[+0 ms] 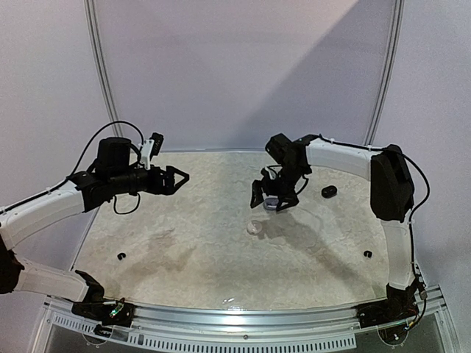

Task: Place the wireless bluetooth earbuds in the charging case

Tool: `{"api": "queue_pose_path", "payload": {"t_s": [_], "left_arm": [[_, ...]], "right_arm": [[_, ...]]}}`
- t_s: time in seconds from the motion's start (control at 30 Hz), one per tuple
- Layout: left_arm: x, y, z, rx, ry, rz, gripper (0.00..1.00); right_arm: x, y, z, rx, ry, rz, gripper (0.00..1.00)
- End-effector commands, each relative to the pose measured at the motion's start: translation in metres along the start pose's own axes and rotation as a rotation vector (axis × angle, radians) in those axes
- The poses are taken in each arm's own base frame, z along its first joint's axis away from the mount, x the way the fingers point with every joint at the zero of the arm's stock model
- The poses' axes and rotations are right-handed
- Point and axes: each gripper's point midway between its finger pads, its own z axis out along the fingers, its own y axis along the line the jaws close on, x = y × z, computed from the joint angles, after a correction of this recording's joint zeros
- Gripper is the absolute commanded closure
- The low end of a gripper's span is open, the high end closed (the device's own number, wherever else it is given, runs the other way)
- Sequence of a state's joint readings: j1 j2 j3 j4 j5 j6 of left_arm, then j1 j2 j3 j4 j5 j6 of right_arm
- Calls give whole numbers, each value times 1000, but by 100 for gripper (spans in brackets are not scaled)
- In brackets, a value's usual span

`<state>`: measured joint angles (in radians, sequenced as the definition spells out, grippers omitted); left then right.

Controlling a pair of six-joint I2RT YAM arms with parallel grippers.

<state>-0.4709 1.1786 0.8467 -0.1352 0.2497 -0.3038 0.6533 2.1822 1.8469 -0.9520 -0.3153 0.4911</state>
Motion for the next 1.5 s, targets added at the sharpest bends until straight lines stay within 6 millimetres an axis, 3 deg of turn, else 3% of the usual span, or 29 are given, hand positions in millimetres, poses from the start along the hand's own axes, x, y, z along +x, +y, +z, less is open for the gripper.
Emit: {"api": "queue_pose_path", "payload": {"t_s": [0.0,0.1,0.17,0.3,0.4,0.57,0.73,0.87,0.97,1.07,1.27,1.47], "left_arm": [[-27,0,-7,-3,-95,67,1],[-30,0,-13,-19,-109,111,1],[-32,1,-19,-31,-121,134,1],[-28,1,-29,-38,-120,142,1],[-23,3,-32,-39,-105,128,2],[-27,7,-38,-44,-122,118,2],[-36,16,-45,-61,-169,108,2],[-31,22,-43,-68,-176,94,2],[-32,22,-46,-65,-193,83,2],[-33,22,-48,-64,-207,89,2],[-29,23,-49,-67,-216,86,2],[-29,24,-51,-74,-220,99,2]], "right_arm": [[-9,-62,-62,425,-52,-82,1],[-27,-108,-114,649,-157,-46,1],[-34,-137,-134,714,-190,19,1],[-60,-187,-148,715,-298,225,1],[-72,-219,-149,651,-406,476,1],[-79,-251,-134,572,-509,795,1],[-86,-260,-117,569,-511,901,1],[-92,-265,-93,556,-479,949,2],[-77,-280,-75,597,-423,1017,4],[-63,-290,-58,609,-383,1061,8],[-69,-291,-32,552,-361,1044,21],[-60,-293,-12,537,-316,1051,35]]}}
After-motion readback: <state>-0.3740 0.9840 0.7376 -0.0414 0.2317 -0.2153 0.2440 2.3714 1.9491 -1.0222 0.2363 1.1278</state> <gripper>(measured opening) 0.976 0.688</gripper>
